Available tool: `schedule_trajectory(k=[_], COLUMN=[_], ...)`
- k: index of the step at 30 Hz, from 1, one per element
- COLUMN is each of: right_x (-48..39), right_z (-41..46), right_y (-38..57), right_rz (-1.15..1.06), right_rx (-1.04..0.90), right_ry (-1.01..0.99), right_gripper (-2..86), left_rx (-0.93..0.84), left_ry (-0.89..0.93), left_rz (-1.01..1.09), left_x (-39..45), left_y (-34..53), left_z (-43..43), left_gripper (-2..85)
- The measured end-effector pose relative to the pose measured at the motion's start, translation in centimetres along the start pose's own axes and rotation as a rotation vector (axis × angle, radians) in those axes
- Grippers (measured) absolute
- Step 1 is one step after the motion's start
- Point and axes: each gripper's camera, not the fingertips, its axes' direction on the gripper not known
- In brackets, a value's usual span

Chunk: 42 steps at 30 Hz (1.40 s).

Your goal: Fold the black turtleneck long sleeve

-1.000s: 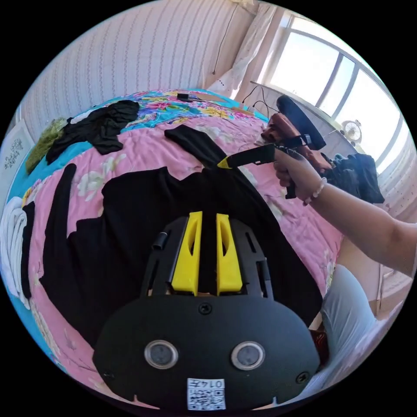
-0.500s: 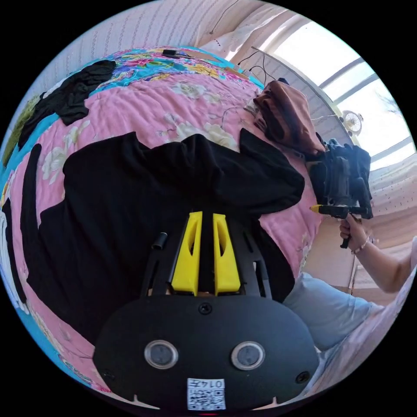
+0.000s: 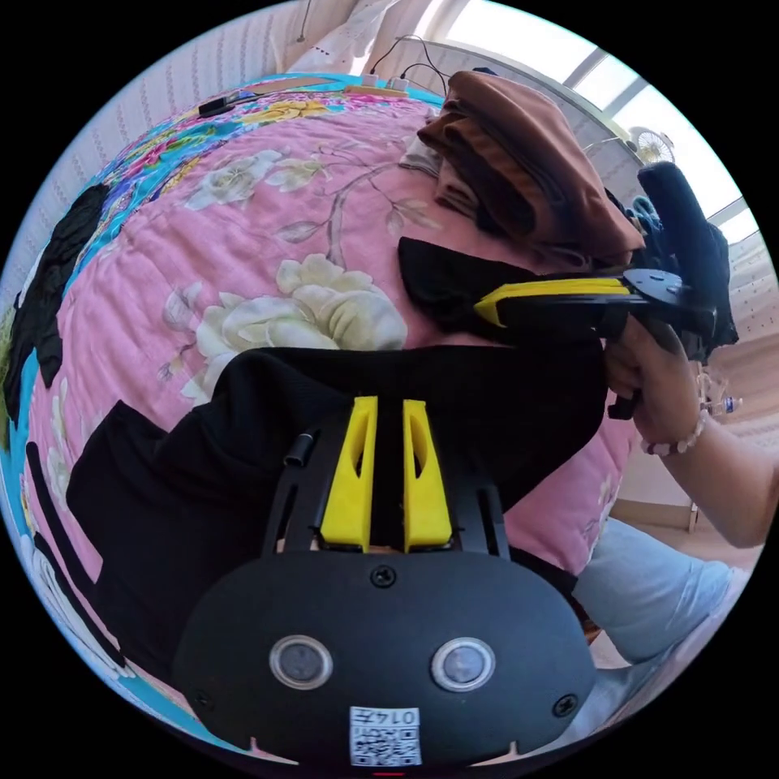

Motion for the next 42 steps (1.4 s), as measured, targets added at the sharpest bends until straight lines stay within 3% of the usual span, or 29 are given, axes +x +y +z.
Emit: schedule_trajectory(k=[6, 11, 14, 21, 24, 30, 35, 42], right_x=[7.0, 13.1, 14.4, 16.8, 19.0, 21.6, 22.2, 24.2], right_z=[-9.0, -9.4, -8.3, -7.7, -6.9, -4.5, -8.2, -6.4], right_y=[12.9, 25.4, 29.6, 33.5, 35.1, 37.6, 40.5, 43.2], right_rz=[0.266, 0.604, 0.669, 0.735, 0.812, 0.840, 0.775, 0.800], right_rx=[0.249, 0.128, 0.041, 0.187, 0.279, 0.236, 0.431, 0.409], right_ry=[-0.117, -0.107, -0.063, -0.148, -0.144, -0.194, -0.123, -0.233], right_gripper=[1.3, 0.7, 0.8, 6.1, 7.4, 1.0, -0.1, 1.0], left_rx=[0.040, 0.056, 0.069, -0.008, -0.032, -0.016, 0.085, 0.070], left_ry=[0.020, 0.046, 0.043, 0.039, -0.006, -0.001, -0.045, -0.024], left_rz=[-0.014, 0.034, 0.092, 0.229, 0.253, 0.269, 0.256, 0.265], left_x=[0.7, 2.7, 4.8, 11.1, 12.4, 13.5, 14.2, 16.0], left_y=[-0.6, -2.1, -3.7, -8.0, -9.0, -10.5, -12.5, -12.5], left_z=[1.0, 1.4, 1.8, 7.3, 10.2, 10.9, 10.1, 9.5], left_gripper=[-0.6, 0.0, 1.8, 6.7, 4.8, -0.8, -0.8, 2.4])
